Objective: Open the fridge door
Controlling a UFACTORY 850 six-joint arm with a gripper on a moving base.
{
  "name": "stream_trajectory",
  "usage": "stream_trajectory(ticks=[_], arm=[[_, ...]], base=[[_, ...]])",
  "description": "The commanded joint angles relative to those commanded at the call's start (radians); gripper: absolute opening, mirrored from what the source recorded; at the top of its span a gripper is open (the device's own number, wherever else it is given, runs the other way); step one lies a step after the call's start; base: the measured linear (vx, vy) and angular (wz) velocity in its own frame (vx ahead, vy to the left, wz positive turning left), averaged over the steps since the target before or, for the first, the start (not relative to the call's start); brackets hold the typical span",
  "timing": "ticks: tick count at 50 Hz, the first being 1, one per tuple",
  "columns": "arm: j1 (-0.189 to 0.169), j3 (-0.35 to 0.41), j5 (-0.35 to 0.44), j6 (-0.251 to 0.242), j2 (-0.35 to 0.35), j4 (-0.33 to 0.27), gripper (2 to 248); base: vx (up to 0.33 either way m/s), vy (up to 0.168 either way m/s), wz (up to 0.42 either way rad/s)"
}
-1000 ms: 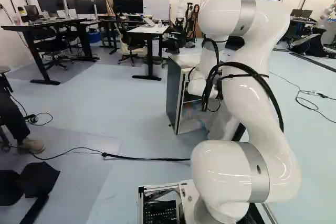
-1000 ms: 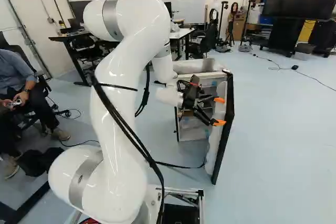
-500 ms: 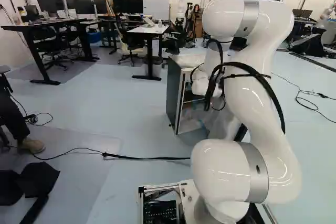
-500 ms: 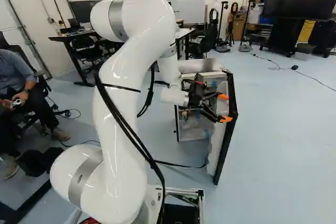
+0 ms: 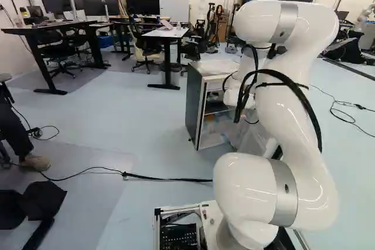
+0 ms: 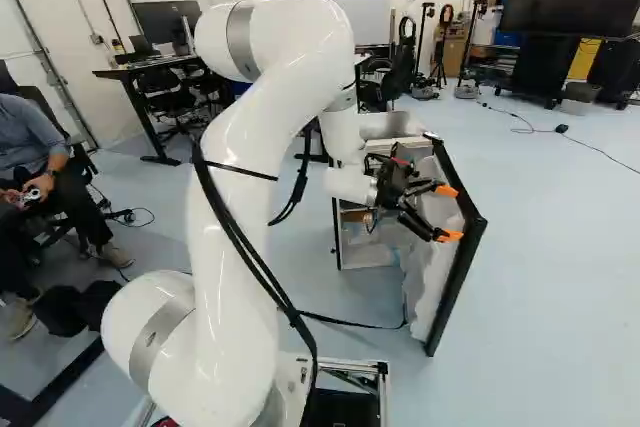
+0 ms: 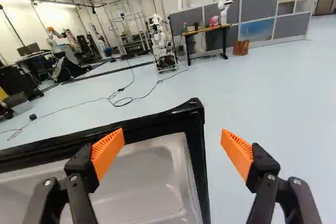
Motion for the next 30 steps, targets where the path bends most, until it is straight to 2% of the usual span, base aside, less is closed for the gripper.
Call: stream_trajectory(ticks=[23, 30], arm=[[-0.090, -0.016, 0.000, 0.000, -0.008, 0.000, 247], [-0.102, -0.022, 0.000, 0.000, -0.012, 0.000, 247]], base=[[0.000, 0.000, 0.000], [0.000, 0.000, 0.000]])
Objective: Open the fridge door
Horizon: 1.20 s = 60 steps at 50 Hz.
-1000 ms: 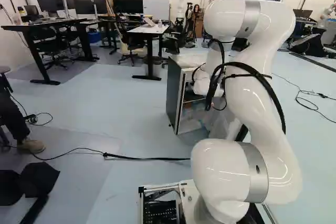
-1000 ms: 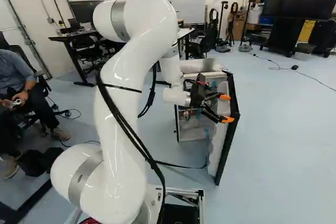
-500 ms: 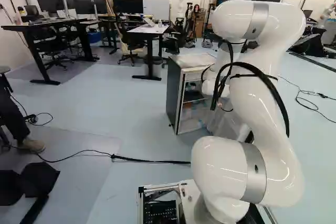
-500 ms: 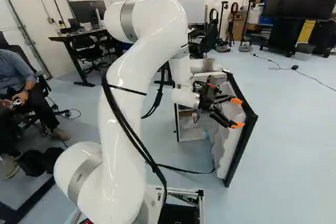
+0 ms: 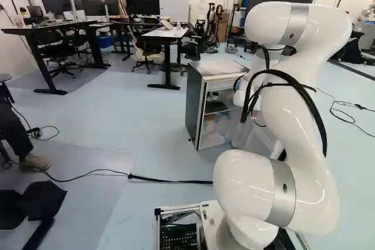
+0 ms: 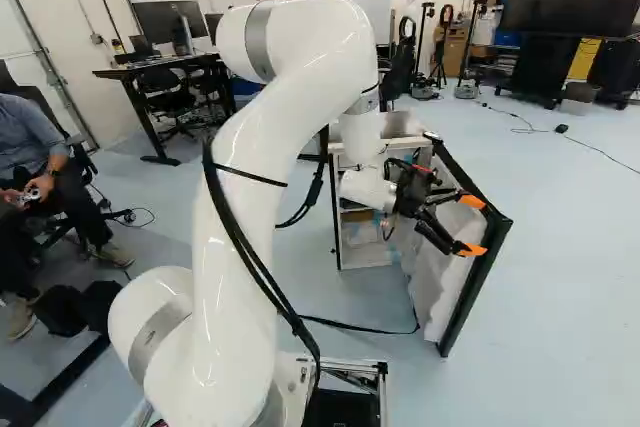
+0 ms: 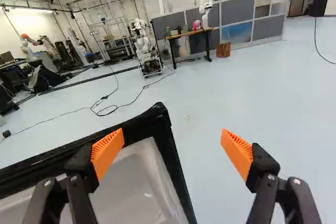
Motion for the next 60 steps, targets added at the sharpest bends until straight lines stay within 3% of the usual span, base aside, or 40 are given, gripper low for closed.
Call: stream_trajectory(ticks=[18, 50, 60], arm=[[-0.010, -0.011, 0.000, 0.000, -0.006, -0.033, 247], [-0.093, -0.096, 0.000, 0.000, -0.053, -0.172, 247], [-0.101, -0.103, 0.000, 0.000, -0.057, -0.217, 247]], base=[[0.000, 0.000, 0.000], [0.000, 0.000, 0.000], [0.000, 0.000, 0.000]])
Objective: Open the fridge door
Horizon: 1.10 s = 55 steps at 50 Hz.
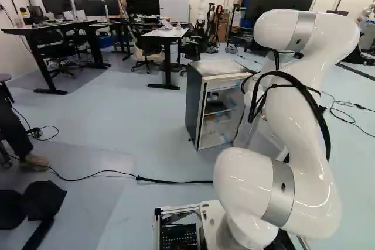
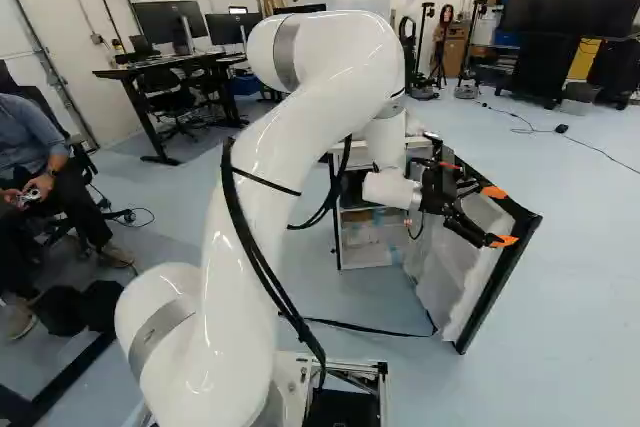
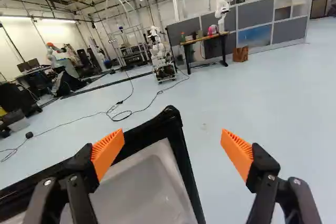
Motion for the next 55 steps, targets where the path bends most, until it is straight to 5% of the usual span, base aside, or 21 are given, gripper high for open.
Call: stream_trajectory(ticks=[26, 55], arm=[[-0.005, 0.013, 0.000, 0.000, 0.008, -0.066, 247], [-0.008, 0.192, 0.000, 0.000, 0.115, -0.091, 247]], base=[[0.000, 0.000, 0.000], [0.000, 0.000, 0.000]])
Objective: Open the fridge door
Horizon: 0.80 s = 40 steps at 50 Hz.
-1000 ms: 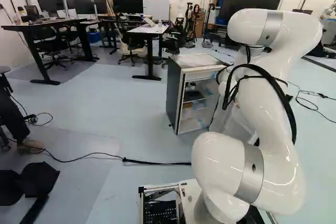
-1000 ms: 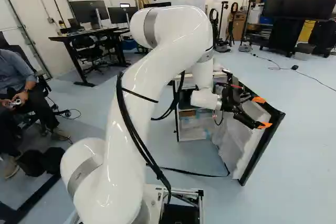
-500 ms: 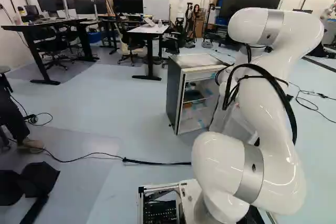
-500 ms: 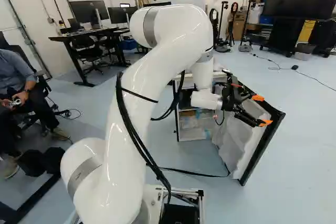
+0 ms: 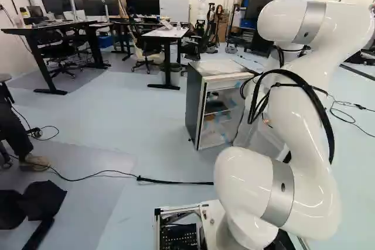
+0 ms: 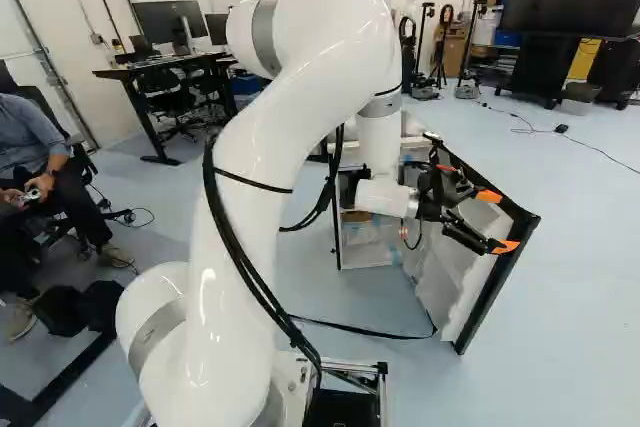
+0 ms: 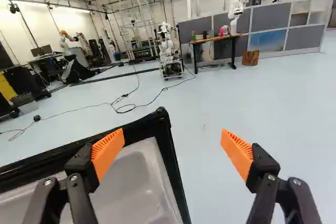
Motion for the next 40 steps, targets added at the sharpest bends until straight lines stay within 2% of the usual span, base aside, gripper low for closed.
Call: stream_trajectory(ticks=[15, 40], arm=[[0.025, 0.106, 0.000, 0.000, 0.066, -0.060, 247], [0.088, 0.262, 0.000, 0.000, 0.166, -0.169, 247]], base=[[0.000, 0.000, 0.000], [0.000, 0.000, 0.000]])
